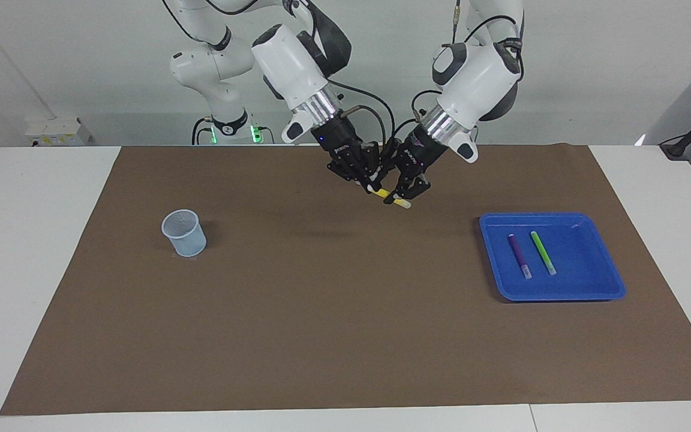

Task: Right arm passes pens to left for tray arrangement
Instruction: 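Grasp the yellow pen with the left gripper and open the right gripper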

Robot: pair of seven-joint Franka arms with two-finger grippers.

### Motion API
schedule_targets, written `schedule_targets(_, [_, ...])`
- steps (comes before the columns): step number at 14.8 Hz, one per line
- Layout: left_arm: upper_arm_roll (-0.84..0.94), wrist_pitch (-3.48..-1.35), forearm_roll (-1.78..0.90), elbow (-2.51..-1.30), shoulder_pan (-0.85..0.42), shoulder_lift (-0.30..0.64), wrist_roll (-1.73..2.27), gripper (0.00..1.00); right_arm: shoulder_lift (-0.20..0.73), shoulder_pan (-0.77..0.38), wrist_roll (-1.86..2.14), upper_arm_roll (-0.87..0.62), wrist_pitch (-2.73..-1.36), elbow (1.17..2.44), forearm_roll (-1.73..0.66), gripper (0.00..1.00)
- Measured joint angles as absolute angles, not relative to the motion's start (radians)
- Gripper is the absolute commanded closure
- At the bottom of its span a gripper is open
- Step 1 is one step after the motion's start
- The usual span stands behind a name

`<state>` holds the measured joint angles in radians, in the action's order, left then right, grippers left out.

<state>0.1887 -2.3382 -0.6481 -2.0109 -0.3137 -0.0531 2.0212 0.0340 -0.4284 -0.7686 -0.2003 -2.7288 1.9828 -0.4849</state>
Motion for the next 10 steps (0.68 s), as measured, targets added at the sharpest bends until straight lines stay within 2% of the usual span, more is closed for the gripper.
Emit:
schedule_targets(5, [0.183, -2.342, -0.648, -2.012, -0.314, -0.054, 2.011, 1.00, 0.036, -0.427, -0.766, -0.200, -2.730, 1.985, -0.485, 1.00])
schedule_targets(6, [0.183, -2.342, -0.648, -2.012, -0.314, -0.054, 2.011, 1.00, 0.036, -0.427, -0.766, -0.200, -2.730, 1.985, -0.485, 0.92])
schedule_targets(7, [0.183, -2.342, -0.648, -2.012, -0.314, -0.054, 2.011, 1.00, 0.036, -0.427, -0.766, -0.200, -2.730, 1.985, -0.485, 0.78])
schedule_targets(8, [0.183, -2.342, -0.648, -2.012, -0.314, -0.054, 2.011, 1.00, 0.036, -0.427, -0.766, -0.200, -2.730, 1.985, -0.485, 0.35])
schedule_targets(9, [0.184, -2.342, -0.648, -2.012, -0.314, -0.054, 2.011, 1.00, 0.036, -0.426, -0.766, -0.200, -2.730, 1.985, -0.485, 0.00])
schedule_targets(10, [0.184, -2.342, -0.648, -2.012, -0.314, -0.054, 2.011, 1.00, 0.036, -0.425, -0.766, -0.199, -2.730, 1.985, -0.485, 0.00])
